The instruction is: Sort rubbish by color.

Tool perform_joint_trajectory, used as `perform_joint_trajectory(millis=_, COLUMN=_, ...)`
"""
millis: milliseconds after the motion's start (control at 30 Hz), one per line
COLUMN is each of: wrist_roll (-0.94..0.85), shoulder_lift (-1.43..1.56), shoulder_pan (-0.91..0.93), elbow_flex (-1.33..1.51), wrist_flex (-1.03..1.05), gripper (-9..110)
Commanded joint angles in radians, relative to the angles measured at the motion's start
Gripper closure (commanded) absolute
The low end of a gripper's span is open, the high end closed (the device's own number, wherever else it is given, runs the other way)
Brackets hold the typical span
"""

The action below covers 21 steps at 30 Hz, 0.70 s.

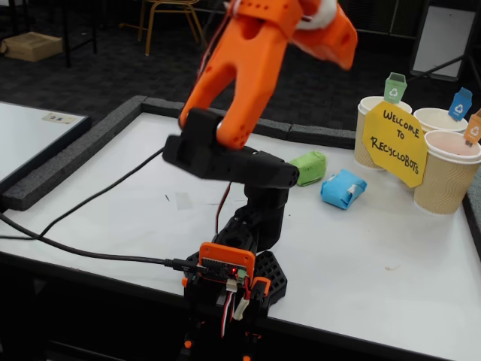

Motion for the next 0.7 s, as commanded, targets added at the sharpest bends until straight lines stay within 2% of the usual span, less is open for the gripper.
perform_joint_trajectory(millis=0, wrist_roll=0.014, shoulder_lift=-0.081, shoulder_pan=0.017, elbow_flex=0.041, wrist_flex=-0.029, gripper=101)
perform_joint_trajectory(millis=200, wrist_roll=0.014, shoulder_lift=-0.241, shoulder_pan=0.011, elbow_flex=0.133, wrist_flex=-0.067, gripper=101)
perform_joint_trajectory(millis=667, wrist_roll=0.002, shoulder_lift=-0.577, shoulder_pan=0.026, elbow_flex=0.143, wrist_flex=-0.299, gripper=101)
